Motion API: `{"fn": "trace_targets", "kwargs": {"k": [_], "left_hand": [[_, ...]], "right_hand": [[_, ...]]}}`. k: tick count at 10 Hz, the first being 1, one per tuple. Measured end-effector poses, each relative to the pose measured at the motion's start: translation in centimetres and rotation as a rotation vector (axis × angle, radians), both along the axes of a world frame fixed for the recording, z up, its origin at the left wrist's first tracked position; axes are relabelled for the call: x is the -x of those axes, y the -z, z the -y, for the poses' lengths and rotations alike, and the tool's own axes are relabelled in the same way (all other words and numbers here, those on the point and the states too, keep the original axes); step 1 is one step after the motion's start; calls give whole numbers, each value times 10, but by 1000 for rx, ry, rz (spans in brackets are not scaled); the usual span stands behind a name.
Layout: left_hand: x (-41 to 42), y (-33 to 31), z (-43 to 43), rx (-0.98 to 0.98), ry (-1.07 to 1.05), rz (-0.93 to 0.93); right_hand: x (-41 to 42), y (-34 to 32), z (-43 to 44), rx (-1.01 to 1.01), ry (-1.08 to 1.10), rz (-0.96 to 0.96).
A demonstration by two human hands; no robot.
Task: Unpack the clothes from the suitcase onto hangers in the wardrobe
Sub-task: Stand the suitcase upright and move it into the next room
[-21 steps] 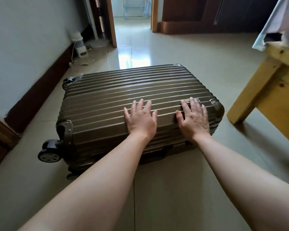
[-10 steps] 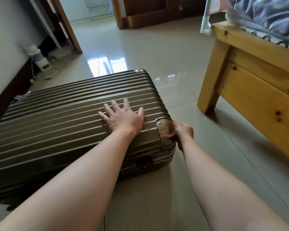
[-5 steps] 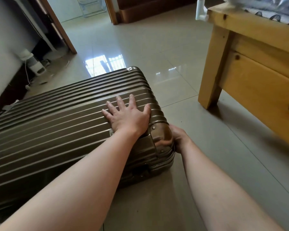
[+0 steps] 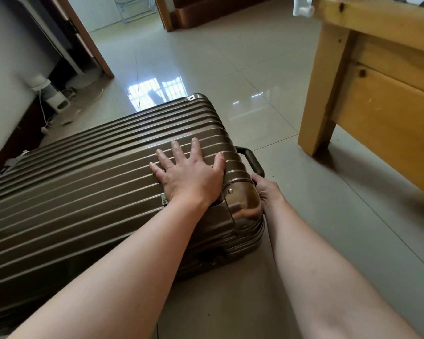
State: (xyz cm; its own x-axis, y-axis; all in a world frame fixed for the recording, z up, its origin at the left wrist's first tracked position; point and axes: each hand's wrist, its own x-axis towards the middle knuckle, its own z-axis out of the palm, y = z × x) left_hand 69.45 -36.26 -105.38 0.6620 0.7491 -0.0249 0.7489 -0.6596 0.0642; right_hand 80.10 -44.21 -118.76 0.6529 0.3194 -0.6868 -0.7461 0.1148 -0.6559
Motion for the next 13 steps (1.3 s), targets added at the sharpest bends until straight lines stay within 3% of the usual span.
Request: {"fn": "trace_targets", "kwargs": {"k": [5, 9, 13], "left_hand": [[13, -10, 4, 15, 3, -36], [53, -71, -7, 97, -39, 57], [144, -189, -58, 323, -94, 331]], "right_hand": [[9, -9, 4, -6, -82, 207], [34, -57, -13, 44, -38, 376], [103, -192, -67, -117, -38, 533]]}}
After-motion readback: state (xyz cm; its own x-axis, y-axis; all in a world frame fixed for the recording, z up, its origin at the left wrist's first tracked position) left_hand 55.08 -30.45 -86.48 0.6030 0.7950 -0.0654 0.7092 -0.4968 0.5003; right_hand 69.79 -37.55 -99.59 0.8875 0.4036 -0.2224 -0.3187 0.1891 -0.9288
